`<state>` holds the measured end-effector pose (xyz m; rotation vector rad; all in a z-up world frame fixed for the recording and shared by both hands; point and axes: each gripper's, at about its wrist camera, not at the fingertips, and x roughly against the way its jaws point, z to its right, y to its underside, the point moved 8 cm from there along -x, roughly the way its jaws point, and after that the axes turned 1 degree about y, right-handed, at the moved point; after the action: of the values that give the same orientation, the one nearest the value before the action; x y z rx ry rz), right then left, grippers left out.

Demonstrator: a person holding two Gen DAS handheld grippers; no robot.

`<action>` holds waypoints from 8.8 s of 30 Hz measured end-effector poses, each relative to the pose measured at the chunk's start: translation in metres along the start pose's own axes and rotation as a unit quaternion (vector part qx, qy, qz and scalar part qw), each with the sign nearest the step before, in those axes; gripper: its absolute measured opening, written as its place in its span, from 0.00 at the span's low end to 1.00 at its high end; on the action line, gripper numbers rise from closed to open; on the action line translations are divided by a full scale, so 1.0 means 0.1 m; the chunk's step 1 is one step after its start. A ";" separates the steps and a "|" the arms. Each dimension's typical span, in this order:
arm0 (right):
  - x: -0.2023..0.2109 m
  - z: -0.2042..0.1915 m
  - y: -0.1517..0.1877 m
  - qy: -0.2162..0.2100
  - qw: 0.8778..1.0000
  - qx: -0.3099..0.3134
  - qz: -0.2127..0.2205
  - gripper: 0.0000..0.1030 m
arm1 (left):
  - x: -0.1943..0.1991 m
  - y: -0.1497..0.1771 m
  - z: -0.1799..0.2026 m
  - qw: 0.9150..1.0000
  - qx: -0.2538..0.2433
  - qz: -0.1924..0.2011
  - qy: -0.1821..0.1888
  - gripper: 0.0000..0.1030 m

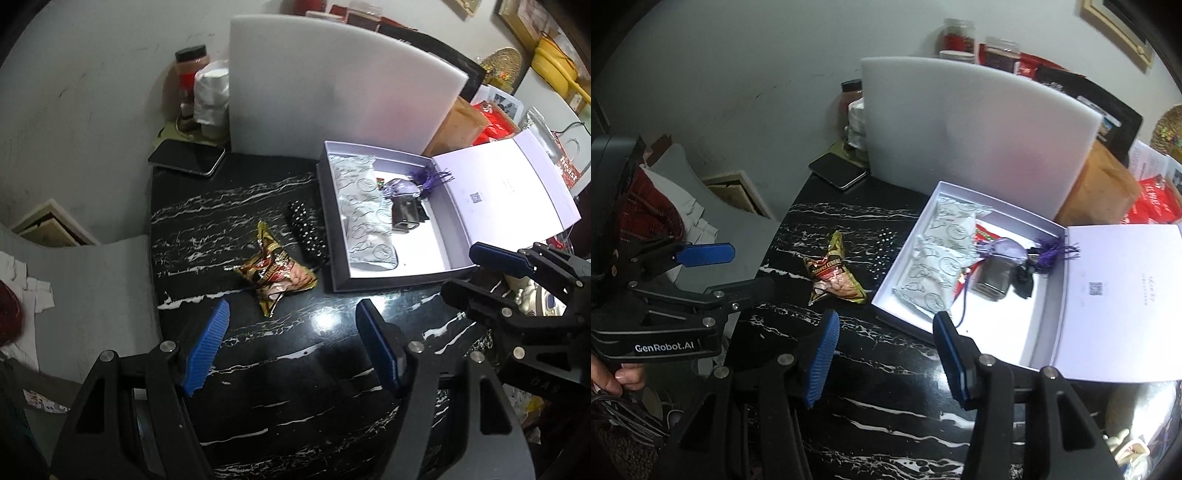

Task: Organize objects
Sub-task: 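Reach the left tool down to the gold cereal snack packet, then grasp the gold cereal packet with the left tool while the right tool grasps the polka-dot hair tie, then lift the cereal packet and hair tie with both tools and carry toward the box, then lower both tools into the box and open them to release packet and hair tie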

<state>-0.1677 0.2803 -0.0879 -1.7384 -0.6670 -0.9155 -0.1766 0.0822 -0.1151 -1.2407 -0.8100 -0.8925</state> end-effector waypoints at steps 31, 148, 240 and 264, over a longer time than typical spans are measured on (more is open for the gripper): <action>-1.02 0.10 -0.41 -0.042 0.998 0.018 -0.046 0.52 | -1.47 -0.15 -0.54 0.988 0.132 -0.074 0.006 0.50; -1.01 -0.56 1.40 -0.045 0.992 0.089 -0.076 0.41 | -1.04 1.61 -0.23 0.997 -0.013 -0.061 -0.046 0.63; -0.23 1.44 0.23 -0.016 0.999 -0.033 -0.037 0.14 | -1.13 -0.64 1.90 0.988 -0.133 -0.053 0.058 0.43; -0.82 1.78 -0.40 -0.009 0.998 -0.054 -0.027 0.14 | -1.78 -1.40 1.67 0.990 -0.125 -0.036 0.055 0.43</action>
<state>-0.1975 0.4603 -0.1698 -1.8335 -0.6907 -0.9892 -0.3864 0.2554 -0.1888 -1.3735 -0.6729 -1.1369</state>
